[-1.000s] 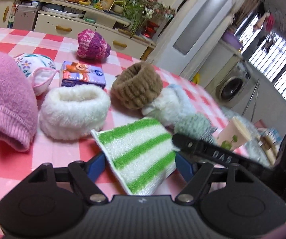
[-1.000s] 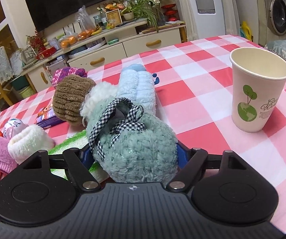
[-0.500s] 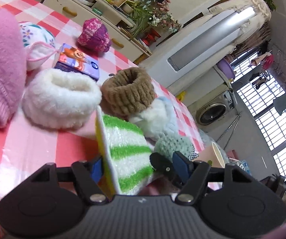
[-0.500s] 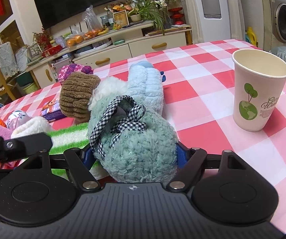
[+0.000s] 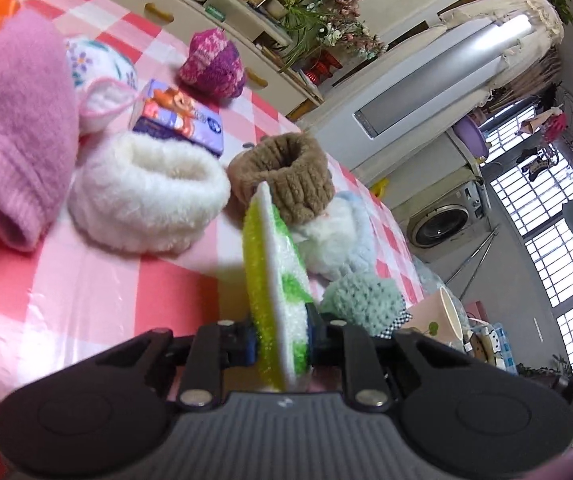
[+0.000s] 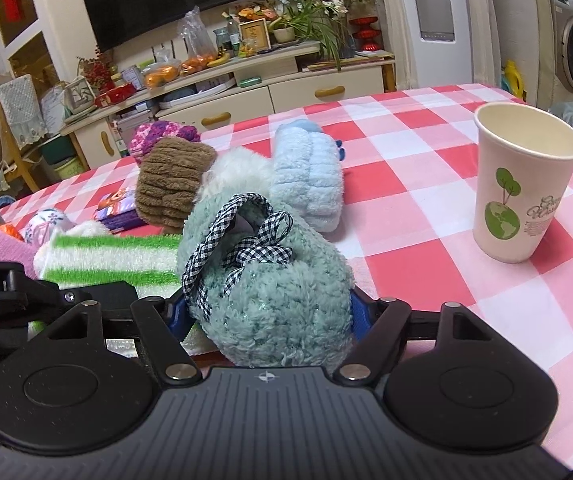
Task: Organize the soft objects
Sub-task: 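Close left gripper on sponge cloth edge while right gripper grasps teal plush, then carry sponge cloth and teal plush into the box and open both grippers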
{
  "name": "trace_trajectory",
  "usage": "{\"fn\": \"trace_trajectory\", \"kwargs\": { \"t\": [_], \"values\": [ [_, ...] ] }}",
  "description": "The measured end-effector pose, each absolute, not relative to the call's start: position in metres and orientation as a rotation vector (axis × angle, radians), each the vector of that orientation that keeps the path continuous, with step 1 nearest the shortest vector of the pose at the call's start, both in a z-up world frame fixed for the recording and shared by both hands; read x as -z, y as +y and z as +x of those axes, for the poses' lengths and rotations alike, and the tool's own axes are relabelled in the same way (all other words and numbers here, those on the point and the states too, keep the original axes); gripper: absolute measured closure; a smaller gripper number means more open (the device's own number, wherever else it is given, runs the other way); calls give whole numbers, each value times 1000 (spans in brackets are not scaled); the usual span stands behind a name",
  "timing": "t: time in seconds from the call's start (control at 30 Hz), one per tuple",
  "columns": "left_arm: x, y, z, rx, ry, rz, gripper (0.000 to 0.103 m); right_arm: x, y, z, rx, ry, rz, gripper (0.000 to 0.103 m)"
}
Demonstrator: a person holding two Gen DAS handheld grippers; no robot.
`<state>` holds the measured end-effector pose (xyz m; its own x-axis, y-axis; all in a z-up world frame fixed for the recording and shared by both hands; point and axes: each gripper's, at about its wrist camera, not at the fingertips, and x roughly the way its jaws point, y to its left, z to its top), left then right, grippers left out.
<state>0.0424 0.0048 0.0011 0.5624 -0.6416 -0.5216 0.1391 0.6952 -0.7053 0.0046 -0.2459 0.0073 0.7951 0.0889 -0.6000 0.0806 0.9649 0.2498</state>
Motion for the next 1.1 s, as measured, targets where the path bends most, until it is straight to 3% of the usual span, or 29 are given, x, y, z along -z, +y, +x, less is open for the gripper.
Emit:
{"fn": "trace_trajectory", "kwargs": {
  "t": [0.33,1.1],
  "values": [
    [-26,31,27,464,795,-585,85,-16,-228,2,-12,592,190,14],
    [-84,126,1,396,585,-709,85,-45,-170,0,-140,490,124,15]
  ]
}}
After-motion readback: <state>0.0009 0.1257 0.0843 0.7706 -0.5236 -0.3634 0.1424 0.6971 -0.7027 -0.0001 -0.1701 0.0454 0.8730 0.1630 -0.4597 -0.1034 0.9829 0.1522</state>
